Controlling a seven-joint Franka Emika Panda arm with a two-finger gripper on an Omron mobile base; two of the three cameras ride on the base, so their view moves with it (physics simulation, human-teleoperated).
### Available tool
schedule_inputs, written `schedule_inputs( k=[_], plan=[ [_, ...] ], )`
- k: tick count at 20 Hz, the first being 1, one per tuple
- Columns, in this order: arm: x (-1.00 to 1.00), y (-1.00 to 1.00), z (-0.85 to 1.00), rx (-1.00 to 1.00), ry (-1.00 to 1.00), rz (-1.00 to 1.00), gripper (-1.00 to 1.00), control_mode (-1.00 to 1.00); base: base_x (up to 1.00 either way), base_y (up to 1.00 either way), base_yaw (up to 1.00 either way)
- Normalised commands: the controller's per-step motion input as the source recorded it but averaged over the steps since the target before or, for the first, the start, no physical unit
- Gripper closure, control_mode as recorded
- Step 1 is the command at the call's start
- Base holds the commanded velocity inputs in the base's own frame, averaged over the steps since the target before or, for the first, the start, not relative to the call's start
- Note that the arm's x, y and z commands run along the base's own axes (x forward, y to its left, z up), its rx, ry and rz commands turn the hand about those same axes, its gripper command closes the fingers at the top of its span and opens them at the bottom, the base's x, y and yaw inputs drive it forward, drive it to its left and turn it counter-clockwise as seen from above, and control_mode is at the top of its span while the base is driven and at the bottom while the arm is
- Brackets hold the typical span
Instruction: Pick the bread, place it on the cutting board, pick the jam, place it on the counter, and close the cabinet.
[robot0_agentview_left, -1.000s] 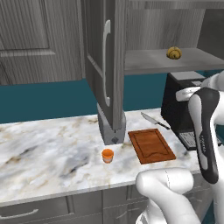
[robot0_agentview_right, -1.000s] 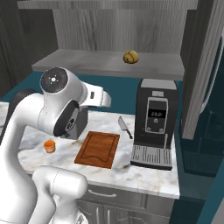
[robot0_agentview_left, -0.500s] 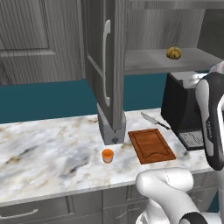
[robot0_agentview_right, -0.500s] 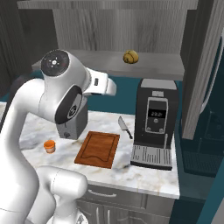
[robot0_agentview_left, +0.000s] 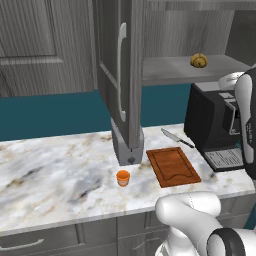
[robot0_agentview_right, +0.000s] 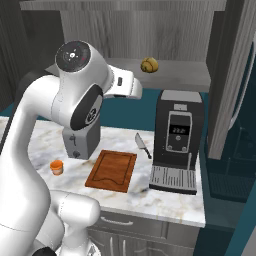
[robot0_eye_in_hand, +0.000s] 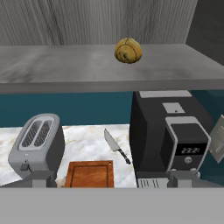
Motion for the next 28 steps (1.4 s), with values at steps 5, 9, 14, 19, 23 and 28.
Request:
schedule_inputs(
  k=[5,9,14,19,23,28],
  plan=[
    [0.2,-0.11,0.12,0.0,0.0,0.0,-1.0,-1.0,0.0,0.0,0.0],
    [0.36,-0.04,0.01,0.0,0.0,0.0,-1.0,-1.0,0.0,0.0,0.0],
    [0.44,-0.07,0.0,0.0,0.0,0.0,-1.0,-1.0,0.0,0.0,0.0],
    [0.41,-0.1,0.01,0.0,-0.01,0.0,-1.0,-1.0,0.0,0.0,0.0],
    [0.36,-0.12,0.08,0.0,-0.05,0.0,-1.0,-1.0,0.0,0.0,0.0],
    [0.26,-0.09,0.07,0.0,-0.09,0.0,-1.0,-1.0,0.0,0.0,0.0]
  ],
)
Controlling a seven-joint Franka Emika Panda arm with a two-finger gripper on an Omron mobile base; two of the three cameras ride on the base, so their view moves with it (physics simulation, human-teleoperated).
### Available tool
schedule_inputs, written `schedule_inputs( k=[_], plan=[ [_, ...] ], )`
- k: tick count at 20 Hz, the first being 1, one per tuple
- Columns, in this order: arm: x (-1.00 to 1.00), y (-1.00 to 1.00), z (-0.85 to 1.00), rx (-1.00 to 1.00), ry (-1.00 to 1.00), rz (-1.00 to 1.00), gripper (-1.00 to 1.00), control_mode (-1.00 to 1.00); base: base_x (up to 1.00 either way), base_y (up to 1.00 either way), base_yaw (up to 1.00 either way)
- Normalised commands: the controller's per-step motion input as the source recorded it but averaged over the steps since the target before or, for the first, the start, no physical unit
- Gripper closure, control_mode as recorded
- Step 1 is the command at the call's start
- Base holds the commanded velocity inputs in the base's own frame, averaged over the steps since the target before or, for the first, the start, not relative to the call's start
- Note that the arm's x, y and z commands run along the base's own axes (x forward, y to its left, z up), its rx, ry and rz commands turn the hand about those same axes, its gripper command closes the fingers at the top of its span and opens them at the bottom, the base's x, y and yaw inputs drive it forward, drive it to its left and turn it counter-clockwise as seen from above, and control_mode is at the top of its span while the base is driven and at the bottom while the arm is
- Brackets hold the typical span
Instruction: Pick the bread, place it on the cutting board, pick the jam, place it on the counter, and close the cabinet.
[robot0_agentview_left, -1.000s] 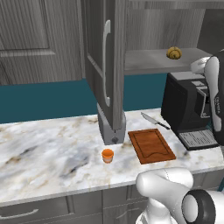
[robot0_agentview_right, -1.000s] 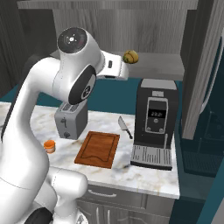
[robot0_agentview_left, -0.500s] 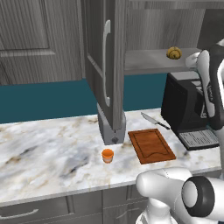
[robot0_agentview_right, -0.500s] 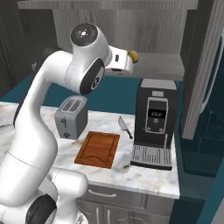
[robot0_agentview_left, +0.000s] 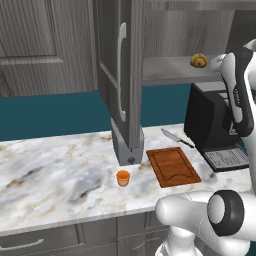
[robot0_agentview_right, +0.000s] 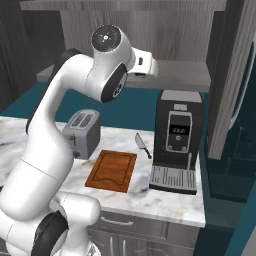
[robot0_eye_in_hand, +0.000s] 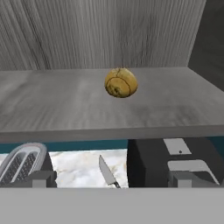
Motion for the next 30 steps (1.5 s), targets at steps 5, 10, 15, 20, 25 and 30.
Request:
schedule_inputs(
  k=[5,10,15,20,25,30],
  plan=[
    [0.29,-0.05,0.04,0.0,-0.08,0.0,-1.0,-1.0,0.0,0.0,0.0],
    [0.5,0.0,0.0,0.0,-0.01,0.0,-1.0,-1.0,0.0,0.0,0.0],
    [0.61,-0.04,0.0,0.0,0.0,0.0,-1.0,-1.0,0.0,0.0,0.0],
    [0.5,-0.13,0.0,0.0,0.0,0.0,-1.0,-1.0,0.0,0.0,0.0],
    [0.47,-0.05,0.0,0.0,0.0,0.0,-1.0,-1.0,0.0,0.0,0.0],
    [0.49,-0.03,0.0,0.0,0.0,0.0,-1.0,-1.0,0.0,0.0,0.0]
  ],
)
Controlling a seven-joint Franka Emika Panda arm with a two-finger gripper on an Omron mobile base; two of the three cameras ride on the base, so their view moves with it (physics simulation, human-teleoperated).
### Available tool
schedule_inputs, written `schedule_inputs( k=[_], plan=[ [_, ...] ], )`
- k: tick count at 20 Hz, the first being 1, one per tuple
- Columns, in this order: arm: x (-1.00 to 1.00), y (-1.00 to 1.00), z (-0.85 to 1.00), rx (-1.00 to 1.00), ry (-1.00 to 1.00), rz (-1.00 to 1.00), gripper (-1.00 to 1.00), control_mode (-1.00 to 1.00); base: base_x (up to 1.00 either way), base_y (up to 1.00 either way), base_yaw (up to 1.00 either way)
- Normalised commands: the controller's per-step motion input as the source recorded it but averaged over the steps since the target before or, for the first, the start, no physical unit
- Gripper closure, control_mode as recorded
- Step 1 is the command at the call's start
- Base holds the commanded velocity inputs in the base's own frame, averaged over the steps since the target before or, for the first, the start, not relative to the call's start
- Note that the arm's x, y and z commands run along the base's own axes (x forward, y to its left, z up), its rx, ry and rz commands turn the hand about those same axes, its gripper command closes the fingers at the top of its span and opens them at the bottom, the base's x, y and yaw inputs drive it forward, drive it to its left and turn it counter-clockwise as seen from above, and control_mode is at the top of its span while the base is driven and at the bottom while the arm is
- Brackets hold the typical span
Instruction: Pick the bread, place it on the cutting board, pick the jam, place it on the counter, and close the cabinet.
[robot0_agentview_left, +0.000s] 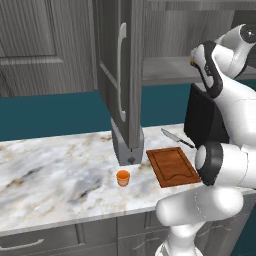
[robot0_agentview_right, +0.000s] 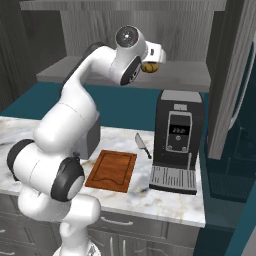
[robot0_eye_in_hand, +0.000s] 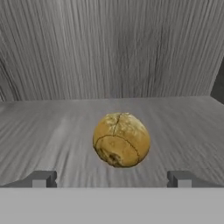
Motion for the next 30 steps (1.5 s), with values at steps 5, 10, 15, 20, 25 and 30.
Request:
schedule_inputs(
  k=[5,10,15,20,25,30],
  plan=[
    [0.43,-0.01,-0.01,0.0,0.0,0.0,-1.0,-1.0,0.0,0.0,0.0],
    [0.34,0.0,-0.03,0.0,0.0,0.0,-1.0,-1.0,0.0,0.0,0.0],
    [0.28,-0.02,-0.1,0.0,0.0,0.0,-1.0,-1.0,0.0,0.0,0.0],
    [0.13,-0.07,-0.14,0.0,0.0,0.0,-1.0,-1.0,0.0,0.0,0.0],
    [0.11,-0.07,-0.12,0.0,0.0,0.0,-1.0,-1.0,0.0,0.0,0.0],
    [0.16,-0.01,-0.17,0.0,0.0,0.0,-1.0,-1.0,0.0,0.0,0.0]
  ],
)
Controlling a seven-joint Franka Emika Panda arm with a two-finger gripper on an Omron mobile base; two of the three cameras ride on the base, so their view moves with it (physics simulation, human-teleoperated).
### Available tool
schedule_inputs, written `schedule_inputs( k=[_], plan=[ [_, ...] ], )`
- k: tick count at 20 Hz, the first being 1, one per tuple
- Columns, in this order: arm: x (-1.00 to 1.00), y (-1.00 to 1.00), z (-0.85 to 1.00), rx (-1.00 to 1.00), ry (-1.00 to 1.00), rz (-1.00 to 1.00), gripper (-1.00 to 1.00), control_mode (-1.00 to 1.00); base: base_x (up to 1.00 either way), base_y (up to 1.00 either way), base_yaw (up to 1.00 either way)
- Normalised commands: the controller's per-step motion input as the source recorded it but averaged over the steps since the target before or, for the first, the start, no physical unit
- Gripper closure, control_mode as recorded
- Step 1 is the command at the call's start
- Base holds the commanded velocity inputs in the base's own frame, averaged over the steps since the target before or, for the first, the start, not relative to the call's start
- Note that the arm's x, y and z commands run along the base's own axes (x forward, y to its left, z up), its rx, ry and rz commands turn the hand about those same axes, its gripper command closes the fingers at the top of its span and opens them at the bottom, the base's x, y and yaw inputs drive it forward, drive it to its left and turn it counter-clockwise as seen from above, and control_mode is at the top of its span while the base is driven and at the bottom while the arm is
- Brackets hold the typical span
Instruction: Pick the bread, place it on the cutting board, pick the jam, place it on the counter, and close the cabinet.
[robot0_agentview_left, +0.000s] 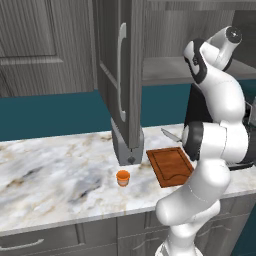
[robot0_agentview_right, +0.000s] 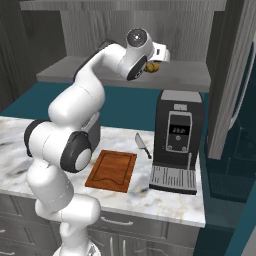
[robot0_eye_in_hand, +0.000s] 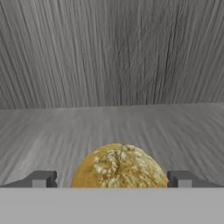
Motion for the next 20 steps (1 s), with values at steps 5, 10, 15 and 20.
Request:
schedule_inputs(
  k=[5,10,15,20],
  plan=[
    [0.13,-0.02,-0.15,0.0,0.0,0.0,-1.0,-1.0,0.0,0.0,0.0],
    [0.03,-0.04,-0.16,0.0,0.0,0.0,-1.0,-1.0,0.0,0.0,0.0],
    [0.0,-0.02,-0.19,0.0,0.05,0.0,-1.0,-1.0,0.0,0.0,0.0],
    [0.0,0.0,-0.24,0.0,0.07,0.0,-1.0,-1.0,0.0,0.0,0.0]
  ],
)
